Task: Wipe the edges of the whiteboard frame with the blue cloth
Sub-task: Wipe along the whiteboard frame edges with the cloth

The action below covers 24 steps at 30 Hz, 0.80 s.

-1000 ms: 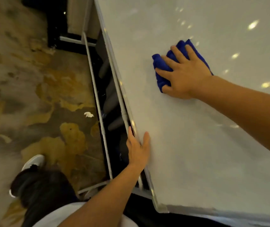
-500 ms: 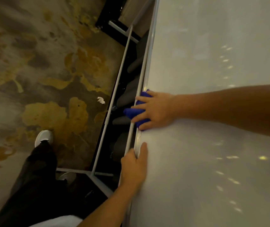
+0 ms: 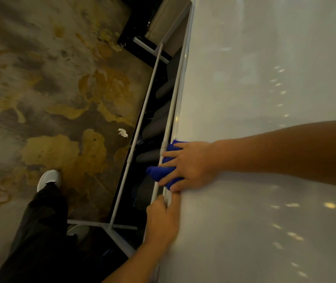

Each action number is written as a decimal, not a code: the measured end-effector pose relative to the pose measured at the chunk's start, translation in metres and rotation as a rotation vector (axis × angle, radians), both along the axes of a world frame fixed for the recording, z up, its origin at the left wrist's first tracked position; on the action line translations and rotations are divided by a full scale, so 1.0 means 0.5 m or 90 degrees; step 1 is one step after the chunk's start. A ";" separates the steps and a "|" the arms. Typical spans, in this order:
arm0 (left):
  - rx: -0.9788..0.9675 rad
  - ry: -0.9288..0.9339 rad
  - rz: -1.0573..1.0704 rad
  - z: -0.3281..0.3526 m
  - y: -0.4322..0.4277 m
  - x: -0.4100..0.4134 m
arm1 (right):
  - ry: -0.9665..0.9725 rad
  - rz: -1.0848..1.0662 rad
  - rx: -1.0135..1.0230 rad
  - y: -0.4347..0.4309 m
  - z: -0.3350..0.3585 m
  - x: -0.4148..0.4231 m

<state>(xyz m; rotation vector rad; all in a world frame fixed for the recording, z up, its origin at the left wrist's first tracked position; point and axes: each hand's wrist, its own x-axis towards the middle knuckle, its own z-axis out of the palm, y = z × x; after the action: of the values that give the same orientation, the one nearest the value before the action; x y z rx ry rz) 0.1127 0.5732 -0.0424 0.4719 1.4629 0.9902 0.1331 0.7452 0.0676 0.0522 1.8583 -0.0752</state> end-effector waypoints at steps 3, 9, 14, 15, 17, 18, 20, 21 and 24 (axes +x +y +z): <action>0.021 -0.023 0.019 0.002 -0.002 0.000 | 0.059 0.101 0.109 0.136 0.001 -0.021; -0.049 -0.117 -0.091 -0.014 0.057 -0.025 | 0.006 -0.088 0.403 0.257 -0.023 -0.046; -0.076 -0.100 -0.124 -0.001 0.237 -0.055 | 0.029 -0.114 0.315 0.165 -0.024 -0.019; -0.079 -0.077 -0.103 0.005 0.259 -0.054 | 0.036 -0.108 0.297 0.164 -0.024 -0.024; -0.098 -0.050 -0.079 0.009 0.279 -0.045 | 0.041 -0.089 0.271 0.185 -0.028 -0.037; -0.110 -0.058 -0.073 0.009 0.283 -0.038 | 0.034 -0.086 0.270 0.217 -0.028 -0.041; -0.124 -0.080 -0.063 0.009 0.289 -0.034 | 0.043 -0.102 0.312 0.330 -0.024 -0.048; -0.128 -0.095 -0.062 0.007 0.296 -0.034 | 0.048 -0.114 0.349 0.400 -0.018 -0.055; -0.143 -0.151 -0.079 -0.005 0.356 -0.042 | 0.034 -0.128 0.433 0.567 -0.020 -0.067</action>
<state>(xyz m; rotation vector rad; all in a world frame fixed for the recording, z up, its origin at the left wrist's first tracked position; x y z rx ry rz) 0.0918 0.7511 -0.0449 0.2684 1.2965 0.7457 0.0996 1.0287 0.0575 0.7117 1.8514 0.4234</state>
